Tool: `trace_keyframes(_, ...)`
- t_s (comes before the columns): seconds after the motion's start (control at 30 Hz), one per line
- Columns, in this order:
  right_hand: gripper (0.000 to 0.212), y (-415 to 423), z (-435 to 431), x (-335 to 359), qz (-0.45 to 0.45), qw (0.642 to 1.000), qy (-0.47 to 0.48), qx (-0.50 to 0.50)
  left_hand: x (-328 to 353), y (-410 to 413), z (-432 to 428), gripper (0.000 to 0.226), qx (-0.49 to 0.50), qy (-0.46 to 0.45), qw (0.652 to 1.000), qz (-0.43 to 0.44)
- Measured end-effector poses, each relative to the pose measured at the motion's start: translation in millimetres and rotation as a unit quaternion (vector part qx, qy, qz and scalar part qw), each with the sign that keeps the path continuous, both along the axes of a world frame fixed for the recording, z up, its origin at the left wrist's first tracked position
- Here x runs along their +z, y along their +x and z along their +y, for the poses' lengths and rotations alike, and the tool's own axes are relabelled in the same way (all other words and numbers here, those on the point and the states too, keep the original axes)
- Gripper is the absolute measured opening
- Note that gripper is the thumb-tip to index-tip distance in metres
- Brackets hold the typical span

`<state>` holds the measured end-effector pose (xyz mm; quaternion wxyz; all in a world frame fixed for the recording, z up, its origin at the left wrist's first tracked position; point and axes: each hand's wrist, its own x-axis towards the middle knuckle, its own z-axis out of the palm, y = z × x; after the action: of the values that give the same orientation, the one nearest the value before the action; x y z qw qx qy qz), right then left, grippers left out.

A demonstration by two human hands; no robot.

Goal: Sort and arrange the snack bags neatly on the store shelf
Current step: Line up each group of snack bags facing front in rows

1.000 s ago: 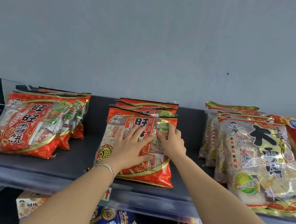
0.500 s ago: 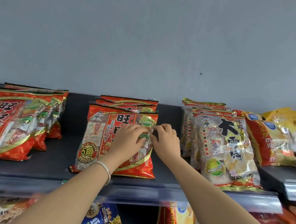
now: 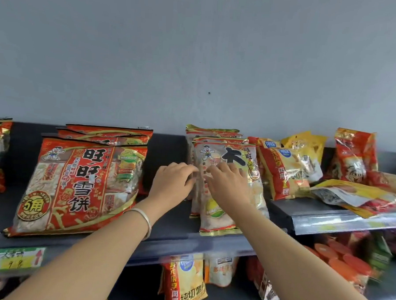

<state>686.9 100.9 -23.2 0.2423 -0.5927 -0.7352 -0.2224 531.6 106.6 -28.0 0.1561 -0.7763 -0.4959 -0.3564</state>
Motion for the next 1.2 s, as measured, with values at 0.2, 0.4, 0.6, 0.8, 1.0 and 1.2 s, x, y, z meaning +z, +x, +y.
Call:
trace_keyframes(0.2, 0.029, 119.1, -9.1, -0.6, 0.011, 0.999, 0.025, -0.03, 0.2, 110.3, -3.4, 0.027, -0.043, 0.017, 0.999, -0.007)
trace_keyframes(0.4, 0.03, 231.6, -8.7, -7.3, 0.015, 0.997, 0.015, -0.07, -9.1, 222.3, -2.1, 0.03, -0.066, 0.006, 0.998, -0.001)
trace_keyframes(0.6, 0.034, 306.4, 11.8, -10.9, 0.035, 0.997, -0.018, -0.064, -5.6, 307.5, 25.6, 0.032, -0.1, -0.013, 0.995, 0.002)
trace_keyframes(0.8, 0.034, 365.2, 57.3, -2.2, 0.043, 0.994, -0.065, -0.078, 0.6, 374.1, 81.8, 0.035, -0.133, -0.03, 0.991, 0.001)
trace_keyframes(1.0, 0.039, 417.7, 122.7, 28.4, 0.082, 0.982, -0.138, -0.103, 25.1, 425.5, 154.2, 0.036, -0.165, -0.074, 0.982, -0.056)
trace_keyframes(1.2, 0.046, 465.7, 178.0, 51.2, 0.132, 0.971, -0.176, -0.091, 35.7, 470.6, 206.8, 0.05, -0.162, -0.128, 0.976, -0.072)
